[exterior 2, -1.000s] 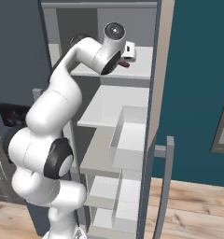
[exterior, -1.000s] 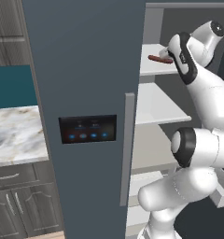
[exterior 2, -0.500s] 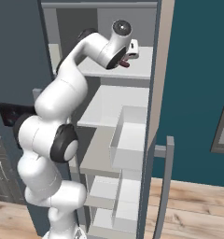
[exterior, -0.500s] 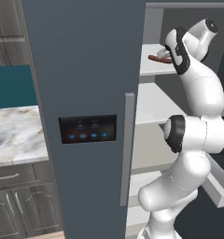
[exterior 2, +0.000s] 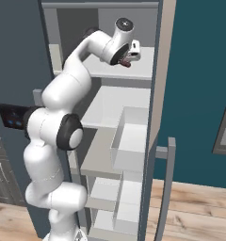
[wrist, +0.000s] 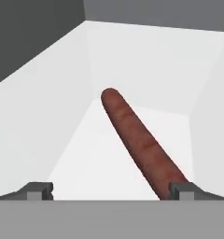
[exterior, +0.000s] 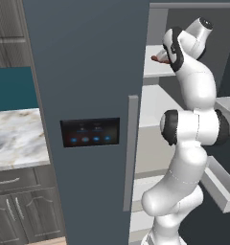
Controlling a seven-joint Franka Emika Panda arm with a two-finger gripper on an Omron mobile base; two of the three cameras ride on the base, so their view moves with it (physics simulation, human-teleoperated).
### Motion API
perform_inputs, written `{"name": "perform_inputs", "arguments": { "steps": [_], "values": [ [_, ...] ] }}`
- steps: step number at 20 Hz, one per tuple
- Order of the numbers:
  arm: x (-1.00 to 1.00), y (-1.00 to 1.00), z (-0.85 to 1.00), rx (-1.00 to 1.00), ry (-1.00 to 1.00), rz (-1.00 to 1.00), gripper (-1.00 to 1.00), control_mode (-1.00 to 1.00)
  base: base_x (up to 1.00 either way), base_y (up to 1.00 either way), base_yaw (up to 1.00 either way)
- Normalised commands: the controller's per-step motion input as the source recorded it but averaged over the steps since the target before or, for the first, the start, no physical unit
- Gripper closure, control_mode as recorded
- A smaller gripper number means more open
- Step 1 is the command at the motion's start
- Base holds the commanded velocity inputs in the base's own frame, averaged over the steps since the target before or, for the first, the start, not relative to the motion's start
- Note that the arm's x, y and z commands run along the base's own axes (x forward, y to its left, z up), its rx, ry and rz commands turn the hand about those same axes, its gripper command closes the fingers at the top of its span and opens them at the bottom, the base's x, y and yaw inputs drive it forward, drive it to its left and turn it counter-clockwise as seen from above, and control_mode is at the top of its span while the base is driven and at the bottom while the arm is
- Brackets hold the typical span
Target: Retrieve the sausage and cheese from the fridge and place them on the cutting board on the counter.
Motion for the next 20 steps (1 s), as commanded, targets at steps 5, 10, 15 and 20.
{"name": "perform_inputs", "arguments": {
  "steps": [5, 10, 15, 20],
  "values": [
    [0.42, -0.09, 0.01, 0.00, 0.02, 0.02, -1.00, -1.00, 0.00, 0.00, 0.00],
    [0.26, -0.08, -0.03, -0.02, 0.04, 0.01, -1.00, -1.00, 0.00, 0.00, 0.00],
    [0.34, -0.03, -0.13, -0.02, 0.03, 0.07, -1.00, -1.00, 0.00, 0.00, 0.00],
    [0.19, 0.00, -0.25, -0.08, 0.00, 0.13, -1.00, -1.00, 0.00, 0.00, 0.00]
  ]
}}
